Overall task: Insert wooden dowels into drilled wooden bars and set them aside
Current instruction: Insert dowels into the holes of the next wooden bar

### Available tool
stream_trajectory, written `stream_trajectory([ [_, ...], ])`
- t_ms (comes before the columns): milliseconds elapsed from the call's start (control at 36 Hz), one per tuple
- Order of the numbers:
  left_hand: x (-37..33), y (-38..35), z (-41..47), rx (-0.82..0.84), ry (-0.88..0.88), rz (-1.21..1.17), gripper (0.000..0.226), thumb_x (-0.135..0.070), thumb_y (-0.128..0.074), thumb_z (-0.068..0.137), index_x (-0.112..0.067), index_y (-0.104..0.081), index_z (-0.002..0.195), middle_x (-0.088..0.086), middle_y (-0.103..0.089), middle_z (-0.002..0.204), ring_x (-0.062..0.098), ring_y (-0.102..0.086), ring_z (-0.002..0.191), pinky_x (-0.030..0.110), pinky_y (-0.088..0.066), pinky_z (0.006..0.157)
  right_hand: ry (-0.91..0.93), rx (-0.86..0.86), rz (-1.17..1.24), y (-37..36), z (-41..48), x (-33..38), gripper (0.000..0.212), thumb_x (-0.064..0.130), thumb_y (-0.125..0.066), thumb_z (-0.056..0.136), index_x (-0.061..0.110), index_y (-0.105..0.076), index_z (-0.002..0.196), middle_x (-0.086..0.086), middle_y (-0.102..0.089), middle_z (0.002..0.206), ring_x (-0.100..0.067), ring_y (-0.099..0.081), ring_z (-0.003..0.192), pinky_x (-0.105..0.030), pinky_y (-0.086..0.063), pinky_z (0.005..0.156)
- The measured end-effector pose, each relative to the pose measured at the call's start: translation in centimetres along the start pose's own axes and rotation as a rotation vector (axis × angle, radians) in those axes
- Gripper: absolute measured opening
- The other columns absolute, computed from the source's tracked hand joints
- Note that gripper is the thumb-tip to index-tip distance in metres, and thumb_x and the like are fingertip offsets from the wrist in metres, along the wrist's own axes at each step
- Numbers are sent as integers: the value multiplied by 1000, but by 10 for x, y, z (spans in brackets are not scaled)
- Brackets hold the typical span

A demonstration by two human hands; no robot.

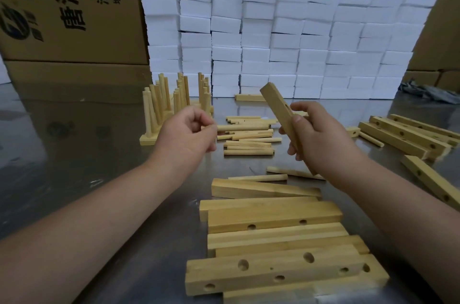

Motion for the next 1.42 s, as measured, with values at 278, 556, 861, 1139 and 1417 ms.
stream_trajectory([
  [278,-7,-8,-7,81,-56,119,25,-7,-69,77,-19,-50,65,6,-63,79,20,-55,72,37,-50,71,-166,192,598,-9,-8,10,29,11,-31,101,26,-56,97,-2,-68,68,-14,-55,49,-22,-46,44],
  [556,-9,-11,-8,192,-254,401,33,-12,-51,92,-24,-58,122,-13,-48,83,-11,-44,71,1,-33,62,-137,253,579,-12,-9,10,25,10,-63,85,20,-55,105,-5,-63,71,-11,-49,43,-21,-43,40],
  [861,-15,-6,-10,104,-346,444,28,-11,-48,93,-15,-63,117,-18,-54,87,-14,-47,82,0,-34,67,-271,248,576,-11,-9,6,32,34,-45,97,11,-67,100,1,-65,71,-13,-55,60,-30,-51,57],
  [1139,-15,-4,-13,85,-310,403,32,-13,-52,92,-20,-60,121,-19,-57,75,-10,-51,67,4,-35,56,-138,322,509,-8,-11,12,39,27,-39,99,53,-68,90,1,-62,70,-11,-49,61,-30,-39,59],
  [1417,-14,0,-12,32,-354,426,30,-18,-53,91,-23,-63,119,-3,-63,79,2,-53,74,18,-41,59,-63,291,363,-5,-12,16,41,34,-43,97,66,-62,81,10,-63,67,-2,-56,59,-29,-42,63],
])
Point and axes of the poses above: each hand's wrist, its own z-axis towards the middle knuckle, its own y-axis out of the back of the hand, x = y × z, the point moved 4 cm from there along z, towards the middle knuckle
